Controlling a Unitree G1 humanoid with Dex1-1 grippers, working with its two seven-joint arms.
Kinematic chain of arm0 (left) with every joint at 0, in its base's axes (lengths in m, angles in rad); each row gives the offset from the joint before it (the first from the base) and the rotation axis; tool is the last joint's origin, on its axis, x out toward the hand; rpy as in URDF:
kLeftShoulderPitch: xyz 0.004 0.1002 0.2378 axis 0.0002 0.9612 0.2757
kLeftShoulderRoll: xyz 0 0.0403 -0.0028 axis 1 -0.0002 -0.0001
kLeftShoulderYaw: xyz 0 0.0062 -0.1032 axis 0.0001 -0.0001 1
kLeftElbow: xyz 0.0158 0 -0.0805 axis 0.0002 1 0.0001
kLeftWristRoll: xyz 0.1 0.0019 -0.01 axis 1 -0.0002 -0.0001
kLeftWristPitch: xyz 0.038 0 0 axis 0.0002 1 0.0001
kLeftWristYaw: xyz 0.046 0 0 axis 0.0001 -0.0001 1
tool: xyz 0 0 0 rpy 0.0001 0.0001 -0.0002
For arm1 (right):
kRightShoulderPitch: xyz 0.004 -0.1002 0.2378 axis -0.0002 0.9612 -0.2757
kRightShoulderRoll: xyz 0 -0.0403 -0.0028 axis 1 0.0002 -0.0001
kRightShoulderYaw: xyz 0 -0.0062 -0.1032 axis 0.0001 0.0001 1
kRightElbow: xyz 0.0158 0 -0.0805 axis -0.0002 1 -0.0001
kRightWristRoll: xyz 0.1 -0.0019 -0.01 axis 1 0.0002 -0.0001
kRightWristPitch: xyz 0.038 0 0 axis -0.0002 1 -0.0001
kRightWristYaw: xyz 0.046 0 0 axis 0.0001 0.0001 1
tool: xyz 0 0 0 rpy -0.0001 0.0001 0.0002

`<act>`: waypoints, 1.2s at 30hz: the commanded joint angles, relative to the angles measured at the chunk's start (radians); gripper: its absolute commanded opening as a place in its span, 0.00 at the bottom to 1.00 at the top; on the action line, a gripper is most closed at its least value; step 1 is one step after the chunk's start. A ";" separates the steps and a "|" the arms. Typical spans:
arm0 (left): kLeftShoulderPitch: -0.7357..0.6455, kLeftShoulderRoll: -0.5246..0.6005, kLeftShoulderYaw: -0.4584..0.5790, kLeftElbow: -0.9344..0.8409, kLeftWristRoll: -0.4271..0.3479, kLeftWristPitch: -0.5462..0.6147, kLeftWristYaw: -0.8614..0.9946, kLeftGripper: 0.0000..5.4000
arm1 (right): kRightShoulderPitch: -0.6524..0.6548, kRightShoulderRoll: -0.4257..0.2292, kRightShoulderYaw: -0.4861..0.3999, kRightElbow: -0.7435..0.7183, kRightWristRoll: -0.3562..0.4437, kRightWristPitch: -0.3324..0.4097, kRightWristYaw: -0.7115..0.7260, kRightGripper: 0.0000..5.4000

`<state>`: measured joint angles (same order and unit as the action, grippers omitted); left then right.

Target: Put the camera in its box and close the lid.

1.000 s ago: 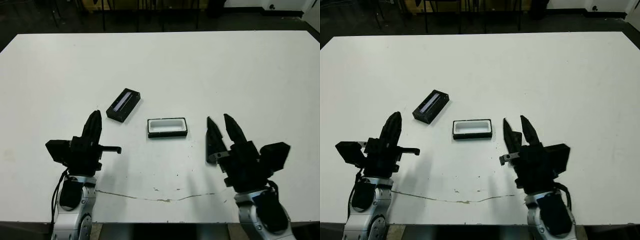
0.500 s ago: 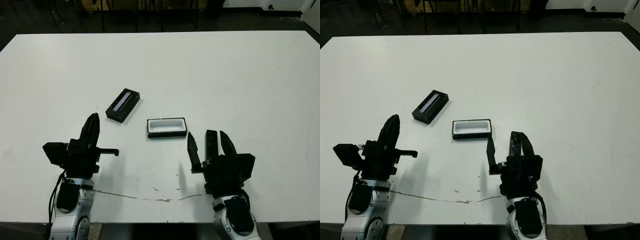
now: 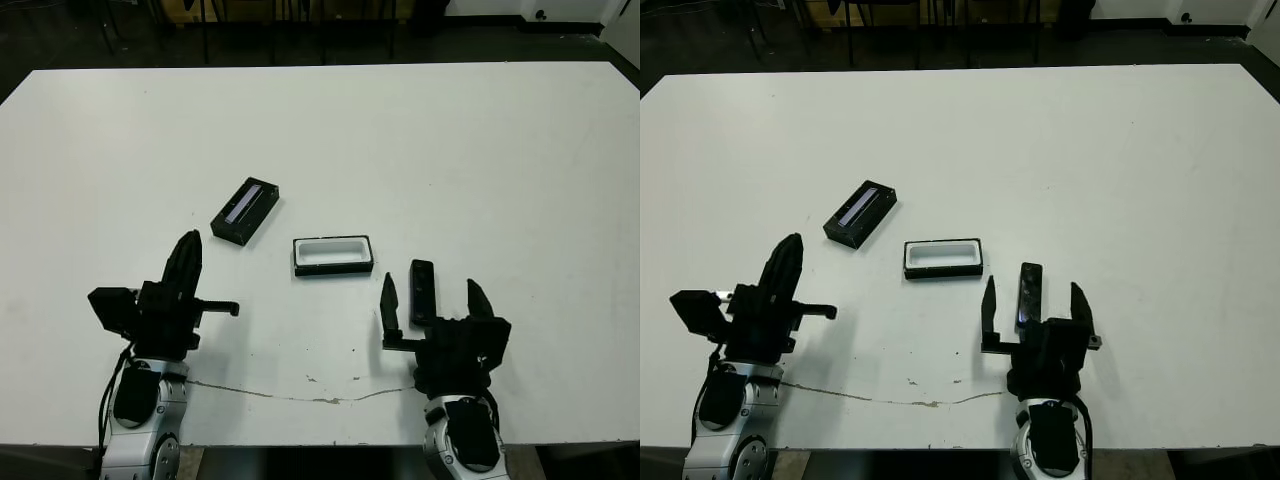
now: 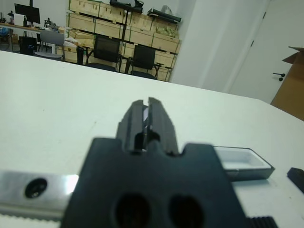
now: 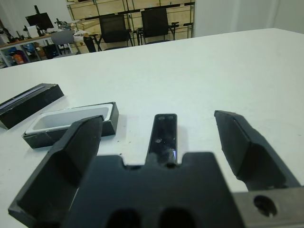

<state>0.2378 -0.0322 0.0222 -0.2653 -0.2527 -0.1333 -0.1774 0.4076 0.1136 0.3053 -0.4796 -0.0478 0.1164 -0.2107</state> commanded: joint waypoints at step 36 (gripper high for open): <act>0.042 0.015 -0.012 -0.019 -0.017 0.030 -0.023 0.00 | 0.101 -0.015 0.004 0.106 -0.076 -0.013 -0.027 1.00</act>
<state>0.2678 -0.0307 0.0074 -0.2910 -0.2609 -0.1264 -0.1961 0.4179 0.1127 0.3089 -0.3941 -0.1158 0.0912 -0.2349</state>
